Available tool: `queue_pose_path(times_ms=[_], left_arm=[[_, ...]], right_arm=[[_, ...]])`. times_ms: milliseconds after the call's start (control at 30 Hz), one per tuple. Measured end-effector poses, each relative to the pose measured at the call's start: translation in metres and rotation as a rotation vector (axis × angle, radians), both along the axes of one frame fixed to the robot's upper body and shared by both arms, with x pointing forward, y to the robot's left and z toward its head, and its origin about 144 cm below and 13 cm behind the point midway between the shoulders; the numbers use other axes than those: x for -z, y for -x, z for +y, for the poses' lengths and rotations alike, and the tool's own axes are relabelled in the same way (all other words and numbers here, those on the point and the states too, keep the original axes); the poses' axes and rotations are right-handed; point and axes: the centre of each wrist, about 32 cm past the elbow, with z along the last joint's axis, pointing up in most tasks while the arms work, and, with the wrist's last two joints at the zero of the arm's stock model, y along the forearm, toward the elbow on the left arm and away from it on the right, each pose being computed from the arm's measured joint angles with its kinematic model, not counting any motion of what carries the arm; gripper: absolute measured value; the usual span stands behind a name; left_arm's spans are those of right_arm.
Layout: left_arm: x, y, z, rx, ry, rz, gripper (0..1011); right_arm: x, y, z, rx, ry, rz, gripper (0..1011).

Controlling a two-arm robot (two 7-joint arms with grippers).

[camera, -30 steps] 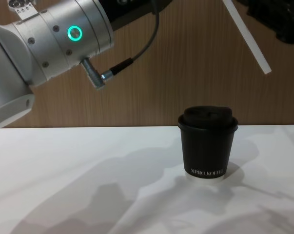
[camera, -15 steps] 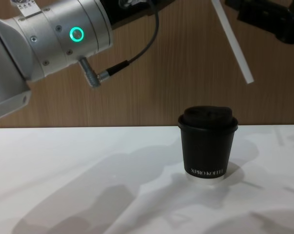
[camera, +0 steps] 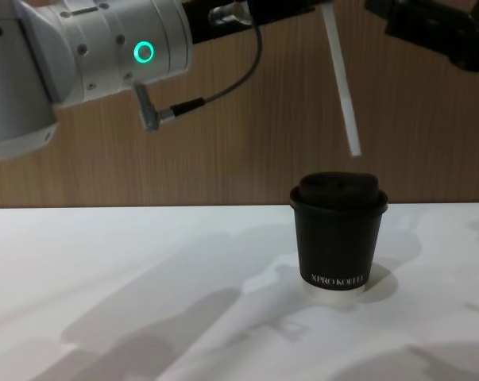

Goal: Pick up the straw with one hand, pass it to the other hand, and insert it into the cup.

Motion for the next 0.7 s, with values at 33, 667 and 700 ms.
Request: queue_pose_path(times_ms=[33,667,700], left_arm=[[-0.002,-0.002,-0.001,-0.004,-0.008,-0.002,10],[-0.022,-0.027,-0.005,-0.016,-0.147,0.014,10],[-0.022,-0.027,-0.005,-0.014,-0.148,0.015,11]], right_arm=[[0.000,0.000,0.000,0.000,0.000,0.000,1001],[0.000,0.000,0.000,0.000,0.000,0.000,1001],[0.000,0.000,0.000,0.000,0.000,0.000,1001]])
